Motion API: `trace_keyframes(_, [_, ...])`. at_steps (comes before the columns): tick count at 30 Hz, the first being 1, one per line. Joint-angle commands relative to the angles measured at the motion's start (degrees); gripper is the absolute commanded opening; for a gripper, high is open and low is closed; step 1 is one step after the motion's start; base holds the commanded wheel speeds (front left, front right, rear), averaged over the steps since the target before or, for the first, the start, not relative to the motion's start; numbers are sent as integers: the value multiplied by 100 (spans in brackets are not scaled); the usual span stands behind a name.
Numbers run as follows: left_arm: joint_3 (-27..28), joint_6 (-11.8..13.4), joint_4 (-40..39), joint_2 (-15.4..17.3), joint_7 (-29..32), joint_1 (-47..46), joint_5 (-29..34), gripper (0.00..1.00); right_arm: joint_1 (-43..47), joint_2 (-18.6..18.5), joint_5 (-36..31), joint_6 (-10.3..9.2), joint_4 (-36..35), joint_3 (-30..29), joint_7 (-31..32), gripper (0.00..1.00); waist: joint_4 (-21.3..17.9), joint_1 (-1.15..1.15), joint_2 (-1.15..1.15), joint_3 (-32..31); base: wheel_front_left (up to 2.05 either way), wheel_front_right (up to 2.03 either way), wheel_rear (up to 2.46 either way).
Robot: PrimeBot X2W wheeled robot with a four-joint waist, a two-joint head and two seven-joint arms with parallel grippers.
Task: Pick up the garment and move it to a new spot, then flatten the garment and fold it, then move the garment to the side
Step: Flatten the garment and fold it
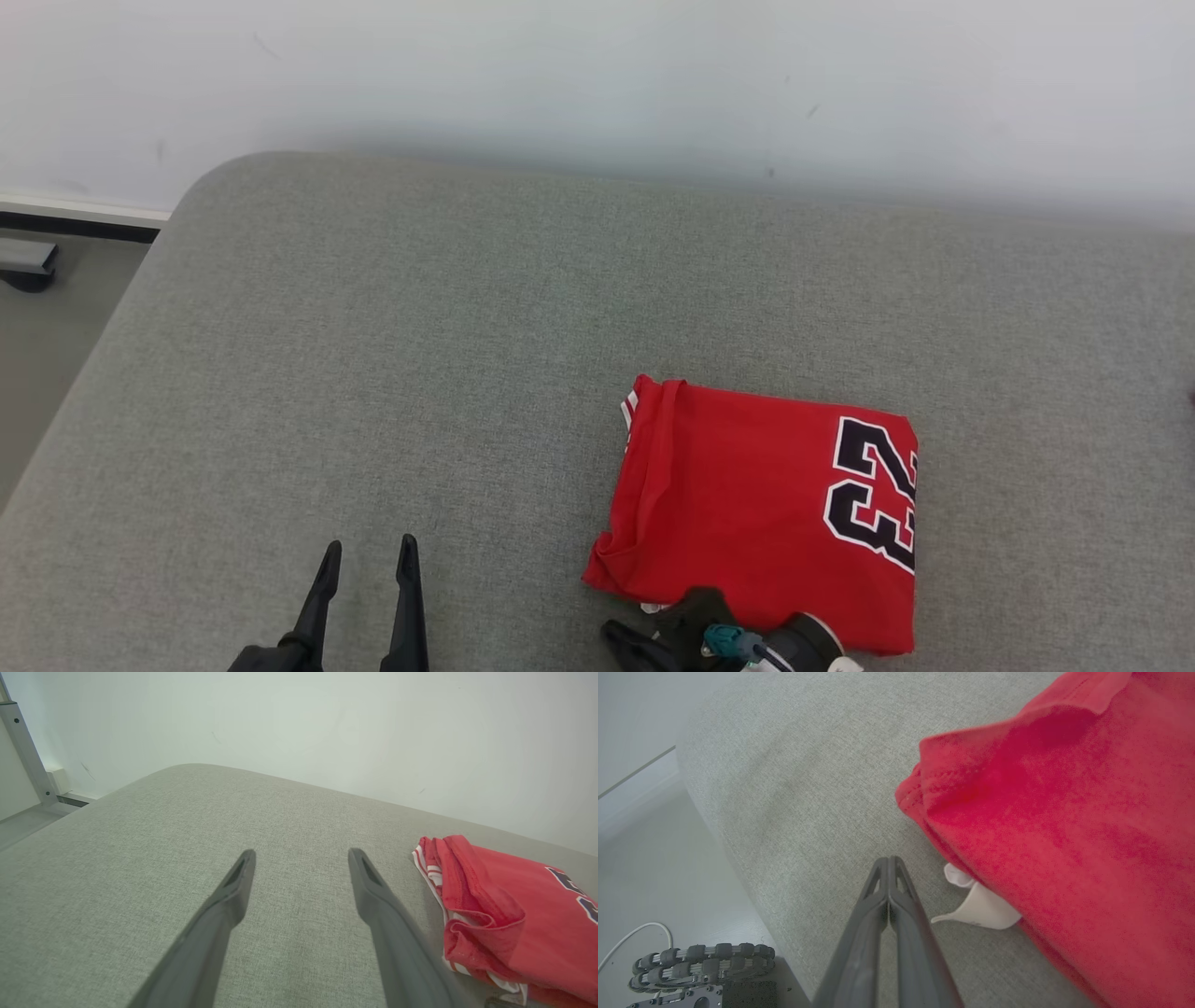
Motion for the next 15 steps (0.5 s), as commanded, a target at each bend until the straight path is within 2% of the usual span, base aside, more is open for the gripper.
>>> trace_keyframes(1, [-3, 7, 0, -6, -14, 25, 7, 100, 36, 13, 81, -15, -46, 57, -31, 0, -7, 0, 0, 10, 0, 0, 0])
trace_keyframes(8, [52, 11, -12, -6, -14, -26, 5, 100, -152, 13, 593, -15, -589, -82, -334, 0, -62, 0, 0, 54, 0, 0, 0])
trace_keyframes(13, [77, 16, -26, -6, -14, -15, 18, 100, -113, 11, 767, -15, -1197, -537, -551, 0, -102, 0, 0, 29, 0, 0, 0])
trace_keyframes(14, [87, 19, -41, -6, -14, -13, 31, 100, -73, 12, 721, -15, -1320, -665, -624, 4, -107, 0, 0, 14, 0, 0, 0])
trace_keyframes(15, [102, 19, -68, -5, -14, -7, 49, 100, -17, 12, 674, -15, -1445, -817, -701, 93, -114, 0, 0, 1, 0, 0, 0])
